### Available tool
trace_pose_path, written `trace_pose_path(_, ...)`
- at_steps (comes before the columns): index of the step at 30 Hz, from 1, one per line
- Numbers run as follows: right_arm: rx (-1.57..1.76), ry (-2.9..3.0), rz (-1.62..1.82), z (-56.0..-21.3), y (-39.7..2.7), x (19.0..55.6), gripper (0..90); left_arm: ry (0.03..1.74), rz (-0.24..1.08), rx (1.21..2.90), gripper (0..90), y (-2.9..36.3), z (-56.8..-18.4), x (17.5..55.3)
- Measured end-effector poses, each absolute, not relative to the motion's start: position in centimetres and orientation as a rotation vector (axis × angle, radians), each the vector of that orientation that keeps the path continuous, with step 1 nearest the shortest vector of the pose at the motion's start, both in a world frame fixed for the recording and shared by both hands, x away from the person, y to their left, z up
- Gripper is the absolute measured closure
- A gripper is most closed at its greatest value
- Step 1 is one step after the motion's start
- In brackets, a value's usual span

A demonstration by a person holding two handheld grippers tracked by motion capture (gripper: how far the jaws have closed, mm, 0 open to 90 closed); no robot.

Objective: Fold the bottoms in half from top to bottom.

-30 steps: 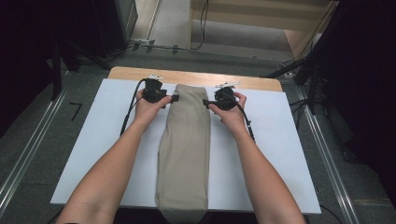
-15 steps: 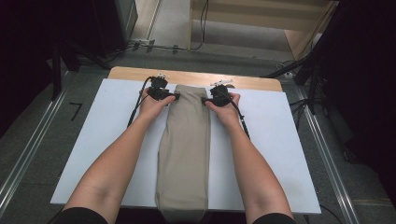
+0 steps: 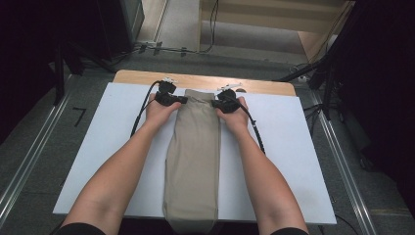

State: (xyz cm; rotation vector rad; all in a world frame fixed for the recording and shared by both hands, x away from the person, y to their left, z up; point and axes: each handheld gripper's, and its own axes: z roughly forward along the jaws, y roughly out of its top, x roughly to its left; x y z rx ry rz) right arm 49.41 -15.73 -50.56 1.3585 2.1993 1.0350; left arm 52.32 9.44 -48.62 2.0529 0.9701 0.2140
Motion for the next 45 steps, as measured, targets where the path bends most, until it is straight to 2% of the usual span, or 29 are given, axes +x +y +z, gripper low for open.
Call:
trace_pose_path(11, 1.216, 2.154, 1.227, -48.0, -15.9, 42.7, 87.7, 0.835, 0.219, 1.908, 87.0, 11.7, -45.8, 45.7)
trace_pose_path(20, 1.135, 2.133, 1.311, -46.6, -16.4, 35.7, 87.7, 0.746, 0.247, 1.920, 87.3, 12.6, -45.1, 39.2)
trace_pose_path(35, 0.958, 2.184, 1.335, -48.0, -16.0, 24.5, 87.7, 0.607, 0.243, 1.960, 87.4, 14.4, -46.8, 27.2)
trace_pose_path(45, 0.918, 2.225, 1.381, -49.0, -16.7, 18.4, 87.7, 0.551, 0.147, 2.002, 87.4, 15.1, -47.8, 21.0)
